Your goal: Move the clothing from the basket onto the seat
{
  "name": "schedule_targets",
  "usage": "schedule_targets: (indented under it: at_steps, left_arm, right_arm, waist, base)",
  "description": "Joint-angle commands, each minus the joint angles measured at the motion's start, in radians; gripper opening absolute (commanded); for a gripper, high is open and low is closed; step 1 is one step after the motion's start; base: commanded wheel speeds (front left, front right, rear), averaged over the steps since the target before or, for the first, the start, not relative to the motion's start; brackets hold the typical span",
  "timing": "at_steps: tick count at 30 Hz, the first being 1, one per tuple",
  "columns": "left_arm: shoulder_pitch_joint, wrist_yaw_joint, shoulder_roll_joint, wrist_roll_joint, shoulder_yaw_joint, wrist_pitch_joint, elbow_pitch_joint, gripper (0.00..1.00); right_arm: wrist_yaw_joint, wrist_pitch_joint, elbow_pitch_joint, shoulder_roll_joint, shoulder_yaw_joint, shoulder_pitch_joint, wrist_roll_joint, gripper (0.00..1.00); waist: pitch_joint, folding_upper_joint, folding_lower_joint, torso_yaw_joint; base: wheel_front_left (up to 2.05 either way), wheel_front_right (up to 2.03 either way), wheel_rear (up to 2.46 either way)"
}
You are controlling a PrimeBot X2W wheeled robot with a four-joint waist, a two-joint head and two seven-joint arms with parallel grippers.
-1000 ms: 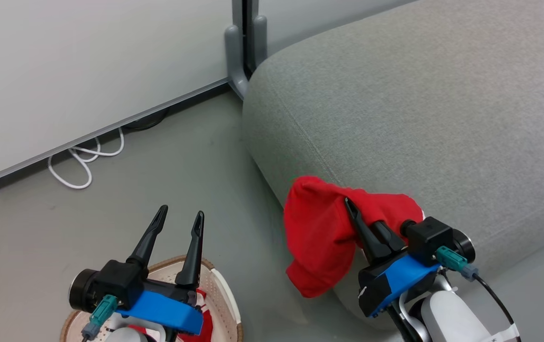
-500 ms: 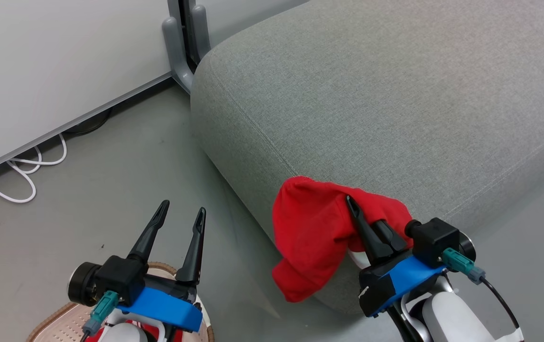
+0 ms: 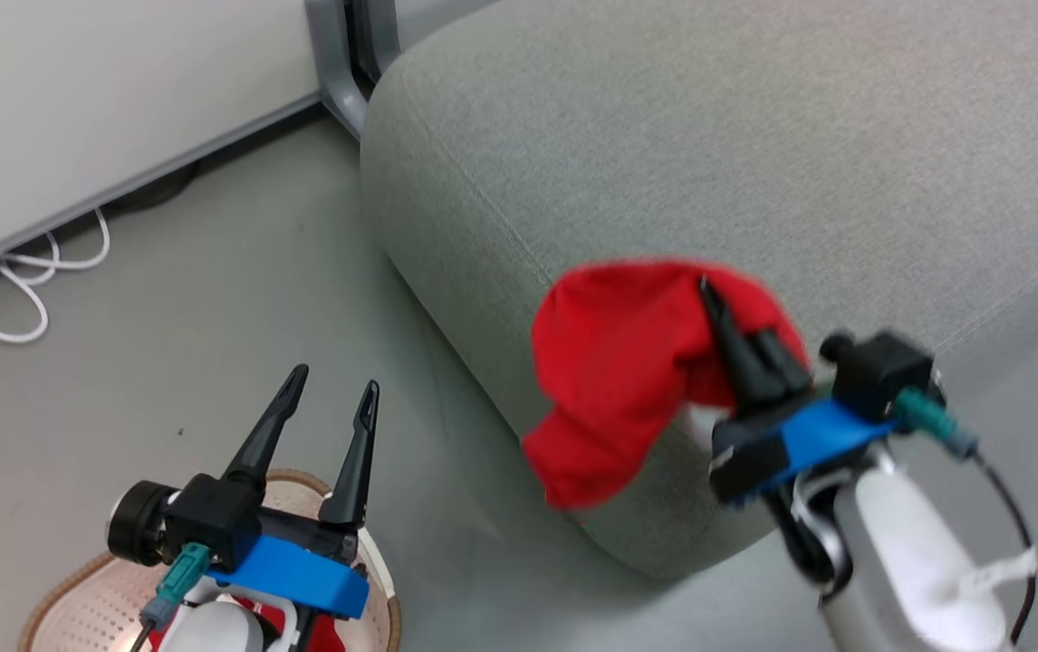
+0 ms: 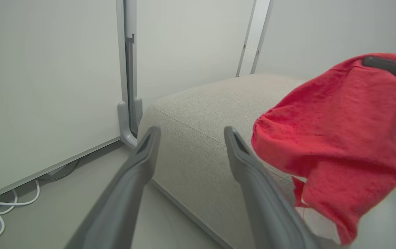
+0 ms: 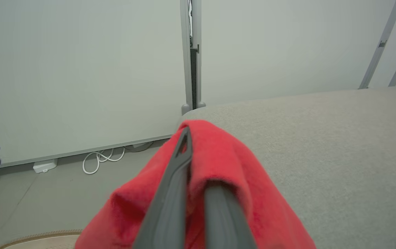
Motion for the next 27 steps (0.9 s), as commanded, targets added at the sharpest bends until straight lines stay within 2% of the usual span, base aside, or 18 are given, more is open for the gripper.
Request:
schedule_targets:
  at_steps: [1, 6, 13, 15, 18, 23, 27]
  left_arm:
    - [-0.022, -0.007, 0.015, 0.009, -0.004, -0.003, -0.008, 1.0]
    - [-0.066, -0.007, 0.056, 0.018, -0.033, -0.003, -0.031, 1.0]
    - [-0.141, -0.005, 0.119, 0.041, -0.045, 0.009, -0.091, 1.0]
    - [-0.155, -0.005, 0.138, 0.051, -0.045, 0.019, -0.117, 1.0]
    - [-0.184, -0.004, 0.157, 0.065, -0.049, 0.037, -0.162, 1.0]
    - [-0.216, -0.002, 0.177, 0.08, -0.056, 0.052, -0.208, 1.0]
    - [-0.234, -0.002, 0.189, 0.088, -0.066, 0.065, -0.231, 1.0]
  right_arm:
    - [0.0, -0.009, 0.011, 0.0, -0.018, -0.053, 0.001, 0.0]
    - [0.0, -0.035, 0.082, 0.001, -0.112, -0.239, 0.063, 0.0]
    - [0.0, -0.059, 0.215, -0.005, -0.302, -0.511, 0.021, 0.0]
    - [0.0, -0.059, 0.248, -0.028, -0.35, -0.576, 0.001, 0.0]
    - [0.0, -0.06, 0.295, -0.104, -0.43, -0.659, -0.054, 0.0]
    - [0.0, -0.07, 0.377, -0.153, -0.573, -0.751, -0.129, 0.0]
    - [0.0, -0.08, 0.423, -0.176, -0.637, -0.793, -0.174, 0.0]
  waist:
    - [0.041, 0.0, 0.0, 0.006]
    - [0.14, 0.0, 0.0, 0.035]
    - [0.315, 0.0, 0.0, 0.075]
    - [0.359, 0.0, 0.0, 0.086]
    - [0.425, 0.0, 0.0, 0.115]
    - [0.493, 0.0, 0.0, 0.159]
    - [0.522, 0.0, 0.0, 0.181]
  base:
    - [0.0, 0.0, 0.0]
    - [0.0, 0.0, 0.0]
    - [0.0, 0.0, 0.0]
    - [0.0, 0.0, 0.0]
    - [0.0, 0.0, 0.0]
    - [0.0, 0.0, 0.0]
    - [0.0, 0.0, 0.0]
